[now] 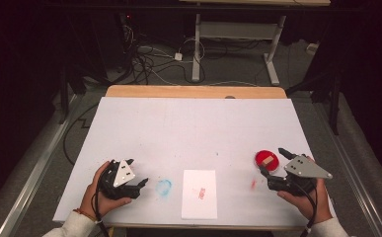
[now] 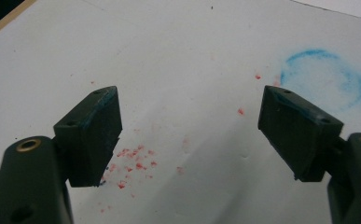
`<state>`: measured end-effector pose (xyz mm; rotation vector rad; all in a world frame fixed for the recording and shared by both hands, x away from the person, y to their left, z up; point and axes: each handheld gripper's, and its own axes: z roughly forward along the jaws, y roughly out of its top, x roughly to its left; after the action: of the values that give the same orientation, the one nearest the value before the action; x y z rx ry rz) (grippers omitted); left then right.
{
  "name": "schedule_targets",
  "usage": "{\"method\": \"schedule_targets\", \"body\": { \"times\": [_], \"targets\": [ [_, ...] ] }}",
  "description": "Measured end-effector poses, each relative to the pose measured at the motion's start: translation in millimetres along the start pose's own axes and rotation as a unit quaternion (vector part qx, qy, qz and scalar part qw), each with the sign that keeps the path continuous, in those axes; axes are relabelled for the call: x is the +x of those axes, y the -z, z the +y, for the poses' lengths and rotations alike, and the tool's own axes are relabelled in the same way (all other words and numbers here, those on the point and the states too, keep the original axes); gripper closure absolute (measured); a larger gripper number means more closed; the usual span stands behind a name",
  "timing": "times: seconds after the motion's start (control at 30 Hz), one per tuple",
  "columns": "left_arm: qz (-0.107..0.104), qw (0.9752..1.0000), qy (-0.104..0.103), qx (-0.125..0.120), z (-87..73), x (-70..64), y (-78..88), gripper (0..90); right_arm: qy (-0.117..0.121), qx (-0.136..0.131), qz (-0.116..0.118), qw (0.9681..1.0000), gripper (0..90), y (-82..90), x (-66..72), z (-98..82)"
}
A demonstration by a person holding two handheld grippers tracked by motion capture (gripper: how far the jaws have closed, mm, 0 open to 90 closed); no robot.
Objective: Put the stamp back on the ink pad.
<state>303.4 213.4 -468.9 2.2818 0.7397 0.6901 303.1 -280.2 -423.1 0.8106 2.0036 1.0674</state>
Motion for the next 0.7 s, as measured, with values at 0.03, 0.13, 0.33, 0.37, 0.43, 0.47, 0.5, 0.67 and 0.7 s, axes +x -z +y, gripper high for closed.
{"method": "schedule_targets", "body": {
  "times": [0.03, 0.13, 0.33, 0.37, 0.43, 0.47, 0.5, 0.67, 0.7],
  "targets": [
    [-0.001, 1.0, 0.0, 0.0, 0.0, -0.1, 0.0, 20.8, 0.0, 0.0, -0.002, 1.0, 20.6, 0.1, 0.4, -1.7],
    [0.0, 1.0, 0.001, -0.003, -0.1, -0.6, 0.3, 20.8, -0.002, 0.005, -0.004, 1.0, 20.7, 0.3, 1.4, -6.8],
    [0.003, 1.0, -0.002, 0.0, -0.4, -1.0, 2.1, 20.8, -0.008, -0.001, -0.002, 1.0, 20.9, 2.8, 5.9, -17.9],
    [0.003, 1.0, -0.001, 0.0, -0.1, -1.0, 2.2, 20.8, -0.007, -0.001, -0.002, 1.0, 20.8, 3.4, 7.2, -19.6],
    [0.003, 1.0, -0.001, -0.001, 0.6, -1.5, 1.7, 20.9, -0.004, -0.002, -0.002, 1.0, 20.8, 4.1, 9.8, -23.2],
    [0.003, 1.0, -0.003, 0.001, 1.0, -1.8, 1.5, 20.8, -0.004, -0.003, 0.0, 1.0, 20.8, 4.4, 10.9, -24.9],
    [0.004, 1.0, -0.004, 0.0, 1.3, -2.2, 1.2, 20.8, -0.004, 0.0, 0.002, 1.0, 20.8, 4.5, 11.8, -26.3],
    [0.001, 1.0, -0.004, 0.001, 1.3, -2.8, 0.6, 20.8, -0.002, 0.008, 0.005, 1.0, 20.7, 4.0, 16.3, -32.7],
    [0.001, 1.0, -0.005, 0.001, 1.0, -3.0, 0.7, 20.8, -0.001, 0.011, 0.005, 0.9999, 20.7, 3.8, 16.7, -33.1]
  ]
}}
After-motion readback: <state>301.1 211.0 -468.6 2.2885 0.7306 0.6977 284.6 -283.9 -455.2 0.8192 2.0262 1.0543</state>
